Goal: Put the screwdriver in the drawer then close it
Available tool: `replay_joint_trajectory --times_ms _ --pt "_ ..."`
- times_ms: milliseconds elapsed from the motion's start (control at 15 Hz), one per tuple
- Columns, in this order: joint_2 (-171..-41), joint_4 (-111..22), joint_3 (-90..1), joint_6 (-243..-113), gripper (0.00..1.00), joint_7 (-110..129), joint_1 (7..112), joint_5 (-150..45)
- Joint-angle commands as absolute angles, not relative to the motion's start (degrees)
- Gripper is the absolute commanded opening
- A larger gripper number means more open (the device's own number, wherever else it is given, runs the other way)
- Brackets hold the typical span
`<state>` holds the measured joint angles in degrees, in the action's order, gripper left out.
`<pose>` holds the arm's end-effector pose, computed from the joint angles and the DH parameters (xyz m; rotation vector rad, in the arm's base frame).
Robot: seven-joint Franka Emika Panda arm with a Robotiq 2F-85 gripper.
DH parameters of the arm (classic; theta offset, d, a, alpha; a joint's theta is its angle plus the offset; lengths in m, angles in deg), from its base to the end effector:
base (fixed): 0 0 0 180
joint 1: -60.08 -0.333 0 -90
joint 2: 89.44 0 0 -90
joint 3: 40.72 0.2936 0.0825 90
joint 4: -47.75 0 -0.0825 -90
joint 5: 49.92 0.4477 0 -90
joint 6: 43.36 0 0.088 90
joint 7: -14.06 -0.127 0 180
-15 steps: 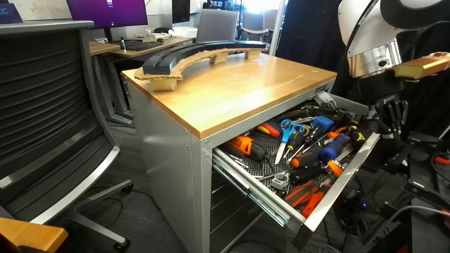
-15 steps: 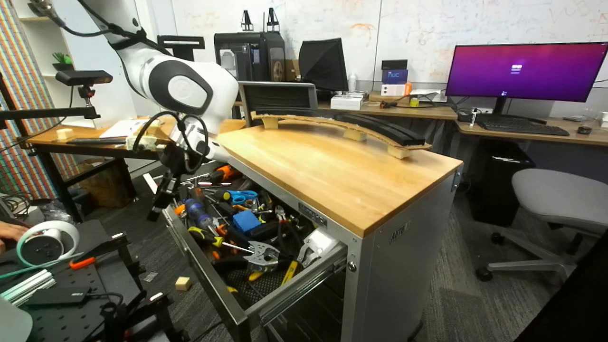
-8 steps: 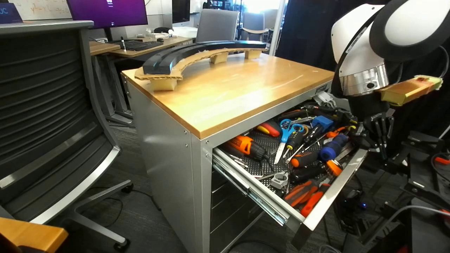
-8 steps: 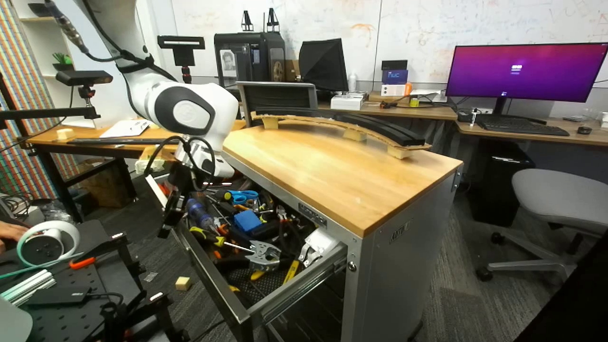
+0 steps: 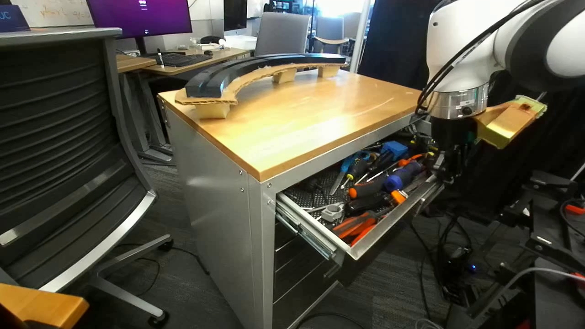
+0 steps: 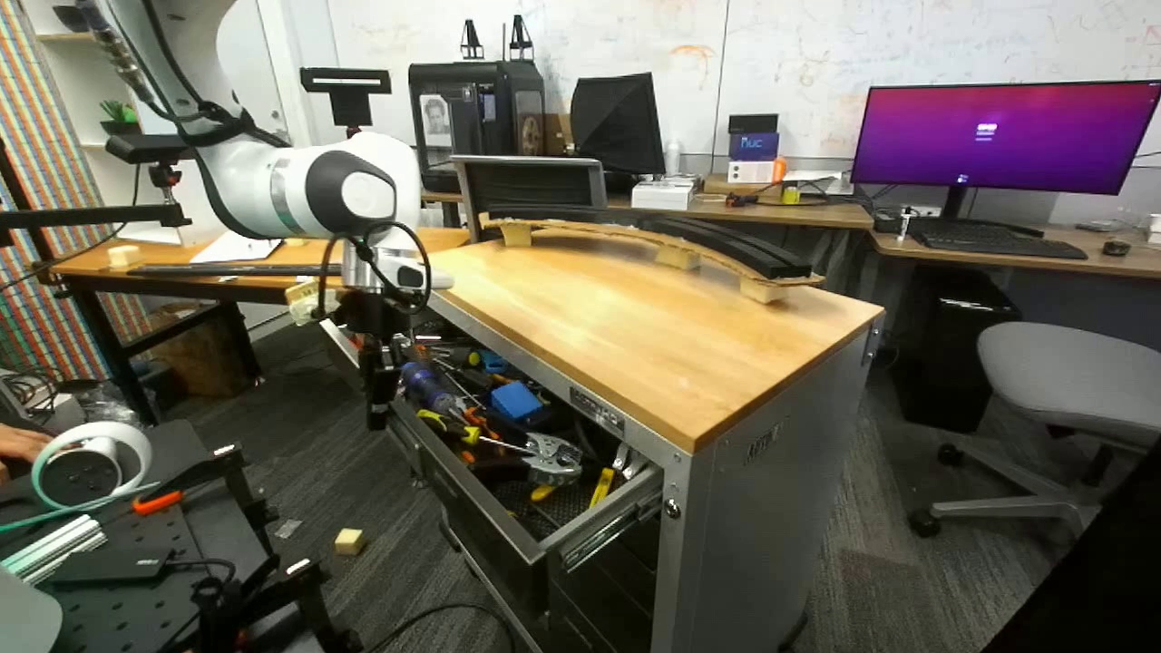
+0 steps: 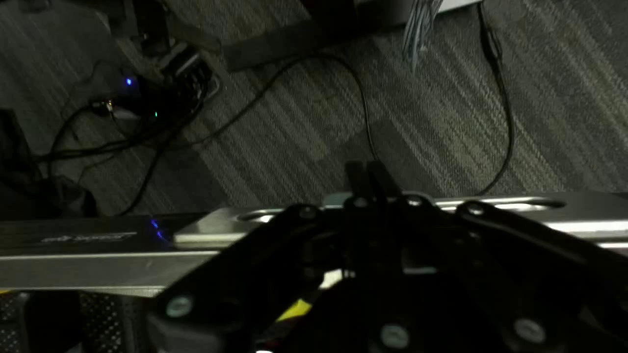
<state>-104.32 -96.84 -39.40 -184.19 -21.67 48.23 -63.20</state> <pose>0.4215 0.0971 0.0569 2.8732 -0.2733 -0.3619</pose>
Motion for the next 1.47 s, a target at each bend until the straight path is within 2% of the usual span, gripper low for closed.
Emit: replay_joint_trajectory --times_ms 0,600,1000,1333,1400 --pt "-109.98 -93.32 -41.94 -194.08 0.08 -27.32 45.57 -72.17" --pt "-115.24 -85.89 -54.81 -207.33 0.08 -51.56 34.33 -104.02" --pt "-117.58 -80.64 -62.55 -209.23 0.08 -74.94 26.77 -124.56" --pt "-116.71 -81.21 -63.23 -207.78 0.09 -87.16 25.41 -134.34" --pt "-115.62 -82.69 -62.56 -207.98 0.34 -85.29 26.35 -133.17"
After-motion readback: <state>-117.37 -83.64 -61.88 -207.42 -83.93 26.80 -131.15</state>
